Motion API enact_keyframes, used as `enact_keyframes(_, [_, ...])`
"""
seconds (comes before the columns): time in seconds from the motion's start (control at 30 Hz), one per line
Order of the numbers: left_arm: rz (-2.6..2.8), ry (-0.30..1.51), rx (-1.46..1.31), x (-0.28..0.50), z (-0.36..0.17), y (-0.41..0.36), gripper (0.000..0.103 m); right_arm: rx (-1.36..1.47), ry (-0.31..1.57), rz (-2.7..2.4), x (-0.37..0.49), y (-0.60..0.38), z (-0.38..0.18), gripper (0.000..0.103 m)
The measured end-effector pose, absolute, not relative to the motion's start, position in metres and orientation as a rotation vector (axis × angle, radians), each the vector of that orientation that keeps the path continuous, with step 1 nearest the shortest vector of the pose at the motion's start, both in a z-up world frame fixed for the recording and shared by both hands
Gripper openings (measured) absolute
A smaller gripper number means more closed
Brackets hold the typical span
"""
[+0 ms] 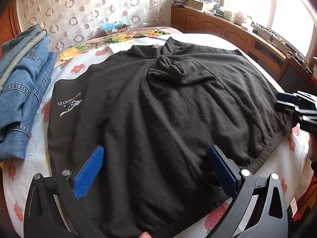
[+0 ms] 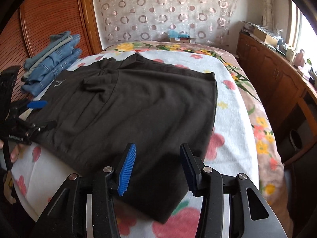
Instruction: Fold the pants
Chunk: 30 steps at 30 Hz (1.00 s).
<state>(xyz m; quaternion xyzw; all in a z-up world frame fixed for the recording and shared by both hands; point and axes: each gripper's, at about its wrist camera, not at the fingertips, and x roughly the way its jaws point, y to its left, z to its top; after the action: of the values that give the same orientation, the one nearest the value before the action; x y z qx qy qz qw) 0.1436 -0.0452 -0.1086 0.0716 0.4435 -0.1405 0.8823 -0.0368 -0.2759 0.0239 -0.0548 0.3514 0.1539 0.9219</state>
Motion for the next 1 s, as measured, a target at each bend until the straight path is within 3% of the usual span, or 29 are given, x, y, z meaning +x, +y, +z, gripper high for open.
enact_keyframes(0.33, [-0.297,0.924,0.145,0.138,-0.107,-0.040,0.103,-0.151,0.711,0.284,-0.046,-0.281,0.024,0.049])
enact_keyframes(0.67, [-0.222,0.846,0.039,0.089,-0.089,0.022,0.101,-0.170,0.711,0.286,-0.024,-0.262,0.028,0.049])
enact_keyframes(0.8, [-0.199,0.844,0.006,0.077,-0.090,0.039,0.084,-0.171,0.711,0.284,0.002,-0.248,0.023,0.049])
enact_keyframes(1.0, [-0.162,0.847,-0.030,0.065,-0.096,0.058,0.071,-0.169,0.712,0.285,0.013,-0.243,0.020,0.049])
